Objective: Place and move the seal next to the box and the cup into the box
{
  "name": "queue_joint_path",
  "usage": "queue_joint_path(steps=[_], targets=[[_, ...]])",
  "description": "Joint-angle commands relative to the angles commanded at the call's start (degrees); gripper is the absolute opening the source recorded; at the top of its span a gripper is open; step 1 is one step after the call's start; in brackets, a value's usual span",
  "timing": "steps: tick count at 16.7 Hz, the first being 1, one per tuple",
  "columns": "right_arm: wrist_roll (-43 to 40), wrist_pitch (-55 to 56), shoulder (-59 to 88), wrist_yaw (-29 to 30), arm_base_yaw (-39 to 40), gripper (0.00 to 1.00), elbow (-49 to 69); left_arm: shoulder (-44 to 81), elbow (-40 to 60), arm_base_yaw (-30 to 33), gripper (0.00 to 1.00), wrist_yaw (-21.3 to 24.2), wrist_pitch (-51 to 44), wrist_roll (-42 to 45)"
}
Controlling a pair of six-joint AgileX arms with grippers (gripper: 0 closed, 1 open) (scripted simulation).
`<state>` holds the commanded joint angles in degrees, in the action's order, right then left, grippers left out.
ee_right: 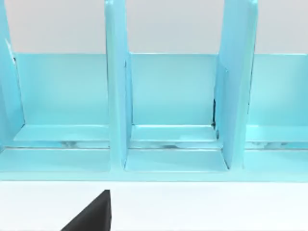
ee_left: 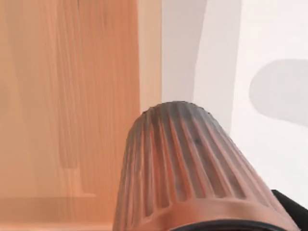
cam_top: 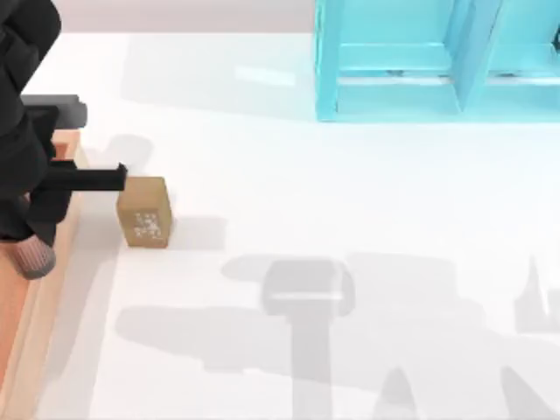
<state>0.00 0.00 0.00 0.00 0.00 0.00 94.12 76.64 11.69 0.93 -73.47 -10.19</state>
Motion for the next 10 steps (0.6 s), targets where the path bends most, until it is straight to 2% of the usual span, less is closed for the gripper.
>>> queue_joint_path(steps=[10], targets=[[0.0, 0.0, 0.0, 0.0, 0.0, 1.00, 0.0, -4.4, -4.9, -12.6, 0.00, 0.8, -0.3, 12.5]])
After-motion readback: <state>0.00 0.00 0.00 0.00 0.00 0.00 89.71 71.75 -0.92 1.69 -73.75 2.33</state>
